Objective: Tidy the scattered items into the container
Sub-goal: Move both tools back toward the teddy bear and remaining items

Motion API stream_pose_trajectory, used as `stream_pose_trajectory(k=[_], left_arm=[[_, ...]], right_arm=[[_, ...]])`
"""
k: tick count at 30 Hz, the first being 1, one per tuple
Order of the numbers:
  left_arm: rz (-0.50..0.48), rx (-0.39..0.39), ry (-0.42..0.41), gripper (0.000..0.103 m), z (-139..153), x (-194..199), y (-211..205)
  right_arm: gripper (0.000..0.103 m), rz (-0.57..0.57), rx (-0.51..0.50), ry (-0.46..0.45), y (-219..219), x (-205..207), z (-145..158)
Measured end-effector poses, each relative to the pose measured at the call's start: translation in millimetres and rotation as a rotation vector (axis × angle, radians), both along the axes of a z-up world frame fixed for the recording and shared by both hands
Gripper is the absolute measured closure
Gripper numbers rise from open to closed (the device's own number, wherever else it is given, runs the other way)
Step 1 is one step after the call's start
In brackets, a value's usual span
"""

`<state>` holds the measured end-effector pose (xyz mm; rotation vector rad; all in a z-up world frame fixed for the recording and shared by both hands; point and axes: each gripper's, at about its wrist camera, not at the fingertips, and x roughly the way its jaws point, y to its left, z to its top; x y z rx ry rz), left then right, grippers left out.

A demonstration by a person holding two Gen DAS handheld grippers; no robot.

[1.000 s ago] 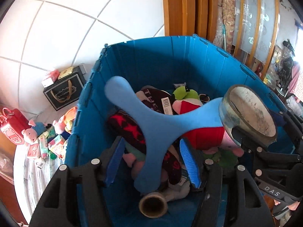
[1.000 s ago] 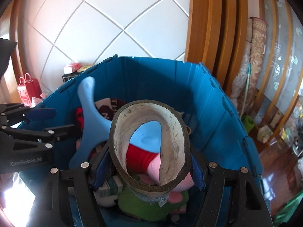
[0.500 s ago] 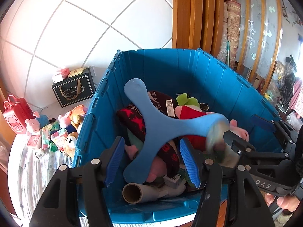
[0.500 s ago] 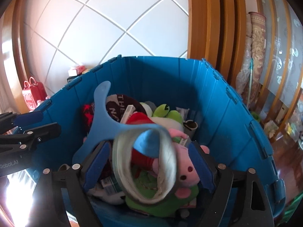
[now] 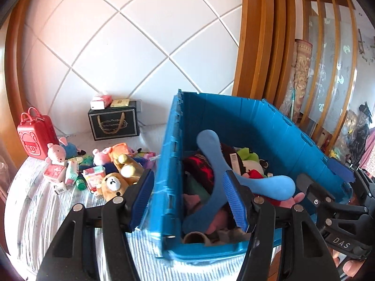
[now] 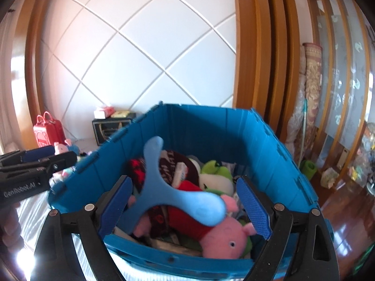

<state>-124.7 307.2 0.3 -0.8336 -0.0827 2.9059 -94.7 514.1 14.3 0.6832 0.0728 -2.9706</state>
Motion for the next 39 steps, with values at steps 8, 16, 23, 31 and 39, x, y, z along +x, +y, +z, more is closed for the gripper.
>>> stream_pose_trajectory(k=[8,16,23,31,39], left_arm=[[0.052,-0.016,0.018,0.043,4.1,1.8,-93.2],[0.15,-0.025,0.039,0.043,5.0,3.6,-214.0],[0.204,-0.032,0.002,0.043,-9.9,-2.5,-287.7],[0.228,-0.001,-0.097,0.043,-45.1,-27.9,-317.9],[0.234,0.005,-0.23,0.043,-89.7,-72.3,-302.0]], right_arm=[[0.005,0.025,-0.013,0.051,-100.8,-3.2,16.8],[0.002,0.094,-0.029,0.101,-221.4,-4.7,17.5],[0.002,0.143,-0.055,0.083,-302.7,-19.4,3.6],[0.002,0.15,-0.037,-0.002,-334.6,-44.5,-22.8],[0.002,0.166,0.003,-0.116,-330.9,-82.6,-63.9]])
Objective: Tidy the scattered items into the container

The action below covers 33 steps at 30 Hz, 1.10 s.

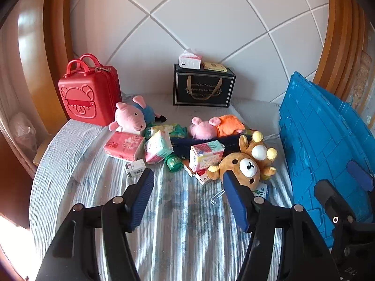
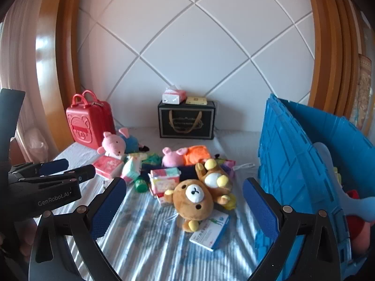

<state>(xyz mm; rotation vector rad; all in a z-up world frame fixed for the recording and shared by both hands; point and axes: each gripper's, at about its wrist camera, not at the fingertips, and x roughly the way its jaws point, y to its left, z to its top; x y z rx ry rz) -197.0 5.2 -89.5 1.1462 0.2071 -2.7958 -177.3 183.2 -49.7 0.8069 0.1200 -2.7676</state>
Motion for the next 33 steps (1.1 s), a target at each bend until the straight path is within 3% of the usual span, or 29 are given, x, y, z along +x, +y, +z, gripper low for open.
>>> stream_pose_trajectory(k=[11,18,24,33], left_arm=[[0.022,0.016,-0.193,0.043,-78.7,-60.5,27.9],[0.024,-0.013,-0.264,0.043,-118.7,-84.9,37.3],[-0.055,-0.053,-0.325,0.043,-162.5,-109.9,61.0],[-0.213,-0.027,-0.405,0.043,-201.7,-135.5,102.2]], right_arm=[[0.006,0.017,0.027,-0.144,16.6,-55.8,-64.6],[0.022,0.029,0.021,-0.263,21.0,-90.5,-110.1],[0.032,-0.03,0.039,-0.33,24.1,-126.4,-147.8],[0.033,-0.144,0.029,-0.348,39.0,-160.8,-170.9]])
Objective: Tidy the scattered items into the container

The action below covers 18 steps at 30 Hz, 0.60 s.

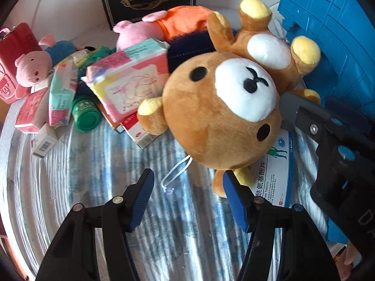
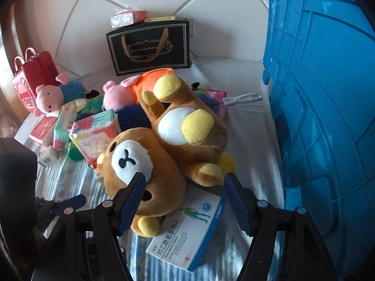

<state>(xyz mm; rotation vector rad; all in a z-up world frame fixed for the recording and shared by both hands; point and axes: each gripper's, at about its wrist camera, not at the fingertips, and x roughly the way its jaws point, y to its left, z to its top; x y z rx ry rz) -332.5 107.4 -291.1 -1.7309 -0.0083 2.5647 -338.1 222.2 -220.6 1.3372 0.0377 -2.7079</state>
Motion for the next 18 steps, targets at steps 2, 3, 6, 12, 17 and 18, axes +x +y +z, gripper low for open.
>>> stream_pose_trajectory(k=[2,3,6,12,17,18], left_arm=[[-0.013,0.021,-0.013,0.043,-8.3,-5.2,5.6],[-0.015,0.033,-0.016,0.043,-11.4,-7.4,7.1],[-0.042,0.071,-0.002,0.043,-15.1,-10.7,10.5],[-0.062,0.158,-0.003,0.06,-16.2,-12.0,-1.7],[-0.024,0.011,0.02,0.07,-13.2,-5.3,-26.6],[0.018,-0.067,0.029,0.087,-14.4,-5.6,-38.5]], right_arm=[[0.038,-0.022,-0.012,-0.014,4.9,-4.8,-4.6],[0.045,-0.027,-0.016,-0.023,6.6,-7.0,-6.9],[0.052,-0.032,-0.032,-0.044,10.0,-12.4,-13.7],[0.06,-0.029,-0.063,-0.043,11.7,-19.6,-19.1],[0.082,-0.007,-0.151,-0.13,9.5,-23.0,-31.1],[0.087,0.011,-0.181,-0.149,6.2,-20.7,-33.7]])
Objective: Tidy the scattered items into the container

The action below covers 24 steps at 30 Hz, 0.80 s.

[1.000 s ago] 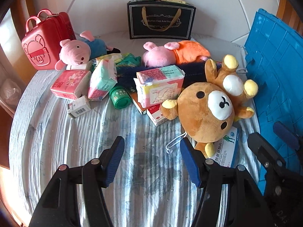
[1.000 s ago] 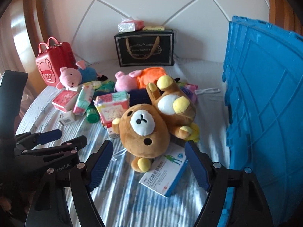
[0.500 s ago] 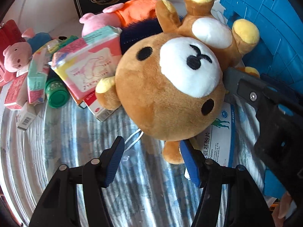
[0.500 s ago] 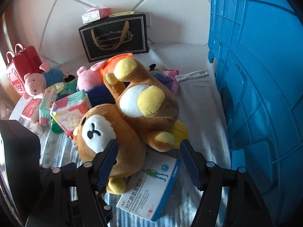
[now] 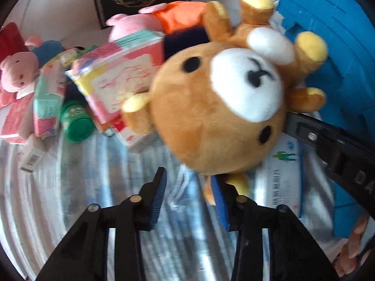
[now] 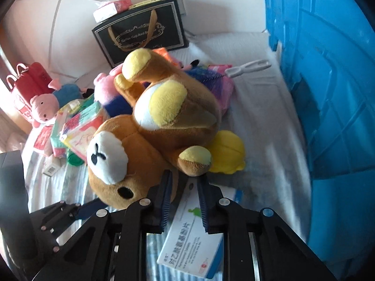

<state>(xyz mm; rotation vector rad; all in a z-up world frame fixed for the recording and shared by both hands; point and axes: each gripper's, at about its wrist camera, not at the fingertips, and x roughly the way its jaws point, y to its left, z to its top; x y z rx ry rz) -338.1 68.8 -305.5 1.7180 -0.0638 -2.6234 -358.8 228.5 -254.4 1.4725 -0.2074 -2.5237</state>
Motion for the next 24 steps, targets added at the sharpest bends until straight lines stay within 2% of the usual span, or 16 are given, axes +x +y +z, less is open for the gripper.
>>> stream_pose_trajectory(k=[1,2,4,6,8,11,15,18,23,24], left_arm=[[0.05,-0.053,0.012,0.088,-0.8,-1.4,-16.1],[0.097,-0.054,0.0,0.088,-1.7,-3.9,-35.2],[0.156,0.031,-0.041,0.088,0.9,-5.3,-68.8],[0.168,0.052,-0.015,0.088,12.2,1.6,-81.1],[0.134,0.051,0.018,0.088,22.3,10.5,-75.6],[0.064,0.108,0.011,0.085,24.8,18.9,-51.8],[-0.045,0.14,-0.016,0.073,19.0,26.1,-9.7],[-0.098,0.159,-0.027,0.063,15.0,26.8,15.8],[-0.145,0.147,-0.05,0.058,1.3,16.1,47.7],[-0.144,0.154,-0.053,0.056,-2.9,11.5,50.2]], right_arm=[[0.093,0.018,-0.01,-0.007,-5.4,3.7,-0.8],[0.096,0.038,-0.004,-0.006,-12.0,7.9,-0.2],[0.098,0.065,0.011,0.0,-20.8,13.9,1.4],[0.098,0.068,0.023,0.006,-22.4,18.0,3.1],[0.098,0.045,0.04,0.021,-18.2,22.7,6.8],[0.082,0.009,0.066,0.064,-10.7,31.5,18.1],[0.054,-0.017,0.118,0.137,-10.9,34.7,32.4],[0.052,-0.032,0.12,0.162,-6.5,29.8,36.5],[0.052,-0.08,0.097,0.159,-1.0,9.6,34.1],[0.048,-0.077,0.096,0.156,-2.4,4.4,32.6]])
